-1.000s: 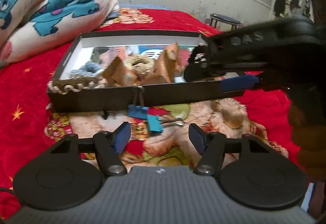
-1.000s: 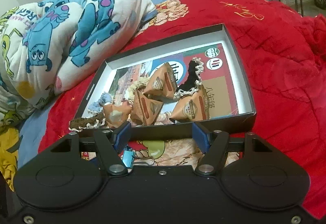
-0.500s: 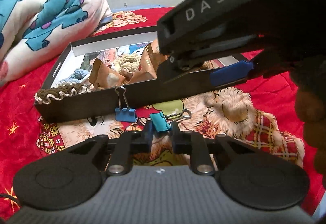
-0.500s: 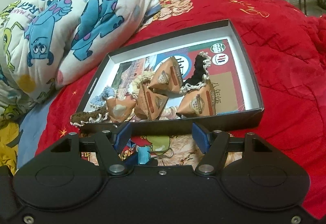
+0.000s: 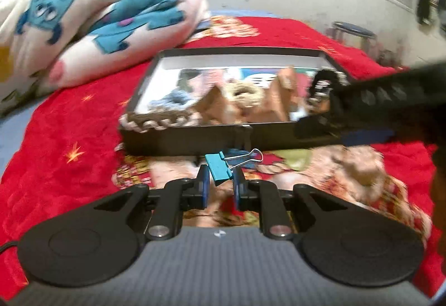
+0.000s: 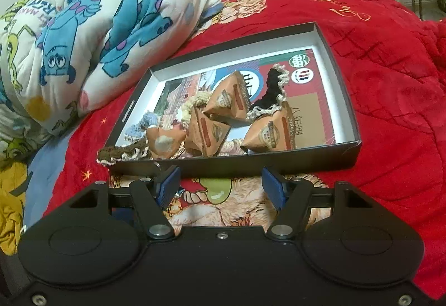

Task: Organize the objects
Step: 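Move the left gripper back and grasp a blue binder clip, then grasp a second blue binder clip with the right gripper while the left holds its clip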

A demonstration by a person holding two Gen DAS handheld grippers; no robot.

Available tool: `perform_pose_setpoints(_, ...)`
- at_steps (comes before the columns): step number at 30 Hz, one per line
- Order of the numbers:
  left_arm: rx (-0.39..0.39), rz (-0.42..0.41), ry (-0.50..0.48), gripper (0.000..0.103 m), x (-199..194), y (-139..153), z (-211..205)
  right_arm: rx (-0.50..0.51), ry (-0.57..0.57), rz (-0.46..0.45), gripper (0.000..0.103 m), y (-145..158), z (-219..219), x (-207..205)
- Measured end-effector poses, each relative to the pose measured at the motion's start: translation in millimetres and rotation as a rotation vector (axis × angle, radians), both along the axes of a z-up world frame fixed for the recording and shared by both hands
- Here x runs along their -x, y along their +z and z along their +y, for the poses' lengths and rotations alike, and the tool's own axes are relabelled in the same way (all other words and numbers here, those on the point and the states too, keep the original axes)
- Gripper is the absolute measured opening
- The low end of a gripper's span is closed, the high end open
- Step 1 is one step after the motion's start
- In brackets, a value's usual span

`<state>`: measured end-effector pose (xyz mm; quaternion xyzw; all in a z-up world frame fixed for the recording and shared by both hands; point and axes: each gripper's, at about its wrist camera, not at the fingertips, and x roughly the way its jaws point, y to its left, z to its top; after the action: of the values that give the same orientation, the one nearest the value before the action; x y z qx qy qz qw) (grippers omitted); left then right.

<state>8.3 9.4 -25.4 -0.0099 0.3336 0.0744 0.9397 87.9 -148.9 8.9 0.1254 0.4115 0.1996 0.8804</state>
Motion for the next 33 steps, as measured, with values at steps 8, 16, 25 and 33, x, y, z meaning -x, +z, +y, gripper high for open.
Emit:
perform_pose_setpoints(8, 0.003, 0.065, 0.05, 0.02, -5.6, -5.2, 12.7, 0.025, 0.046, 0.014, 0.063, -9.8, 19.0, -2.9)
perform_pose_setpoints(16, -0.01, 0.092, 0.081, 0.02, -11.0, -4.8, 21.0, 0.044, 0.068, 0.034, 0.062, -21.7, 36.6, -9.0)
perform_pose_setpoints(25, 0.02, 0.132, 0.119, 0.02, -17.5, -6.3, 39.3, 0.081, 0.096, 0.023, 0.061, -27.3, 63.3, -12.2)
perform_pose_setpoints(33, 0.029, 0.166, 0.116, 0.02, -21.4, -4.2, 46.7, 0.103, 0.128, 0.021, 0.05, -28.2, 86.0, -10.9)
